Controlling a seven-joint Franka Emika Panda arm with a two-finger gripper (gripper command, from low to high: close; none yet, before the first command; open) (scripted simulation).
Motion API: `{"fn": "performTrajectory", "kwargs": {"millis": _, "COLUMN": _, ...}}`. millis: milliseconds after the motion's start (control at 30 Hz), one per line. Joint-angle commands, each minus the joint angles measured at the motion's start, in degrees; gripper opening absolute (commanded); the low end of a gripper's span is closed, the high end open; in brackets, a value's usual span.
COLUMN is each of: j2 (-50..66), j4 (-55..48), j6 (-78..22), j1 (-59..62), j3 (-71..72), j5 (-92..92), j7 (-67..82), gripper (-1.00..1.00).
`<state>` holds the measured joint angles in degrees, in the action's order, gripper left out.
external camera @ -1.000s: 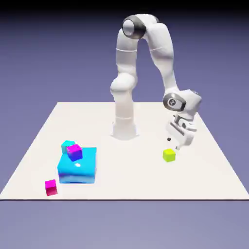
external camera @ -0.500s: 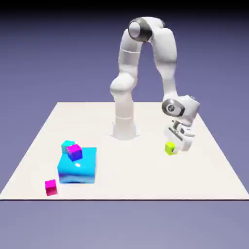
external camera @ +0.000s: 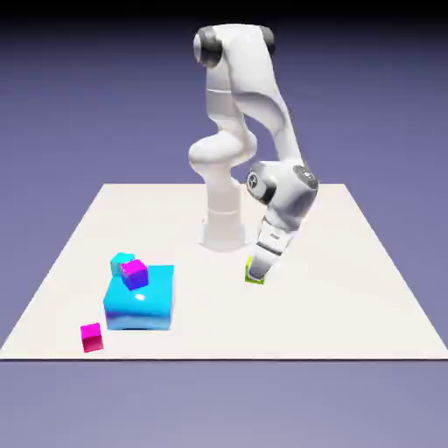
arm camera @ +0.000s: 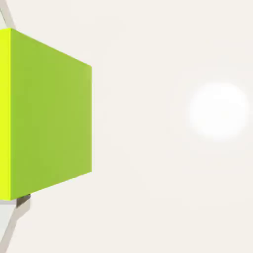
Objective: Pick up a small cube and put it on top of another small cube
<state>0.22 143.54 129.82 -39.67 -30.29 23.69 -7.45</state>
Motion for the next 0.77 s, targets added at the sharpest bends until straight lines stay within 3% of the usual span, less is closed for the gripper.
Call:
{"fn": "performTrajectory", "kwargs": {"millis": 0, "j2": -0.2, "j4": -0.8, "j6": -1.0, "j1": 1.2, "j3": -0.7, "j5": -0.2, "j7": 0.2, "gripper": -1.00}}
{"fn": "performTrajectory", "kwargs": {"millis": 400, "j2": -3.1, "j4": -10.6, "j6": -13.4, "j1": 25.9, "j3": -7.2, "j5": -4.2, "j7": 3.2, "gripper": -1.00}}
{"fn": "performTrajectory", "kwargs": {"millis": 600, "j2": 3.6, "j4": -5.5, "j6": -2.0, "j1": 27.9, "j3": -7.8, "j5": -5.9, "j7": 4.6, "gripper": -1.00}}
{"fn": "performTrajectory", "kwargs": {"millis": 633, "j2": 3.6, "j4": -5.5, "j6": -2.0, "j1": 27.9, "j3": -7.8, "j5": -5.9, "j7": 4.6, "gripper": 1.00}}
{"fn": "performTrajectory", "kwargs": {"millis": 733, "j2": 0.7, "j4": -7.7, "j6": -7.0, "j1": 27.0, "j3": -7.5, "j5": -5.2, "j7": 4.0, "gripper": 1.00}}
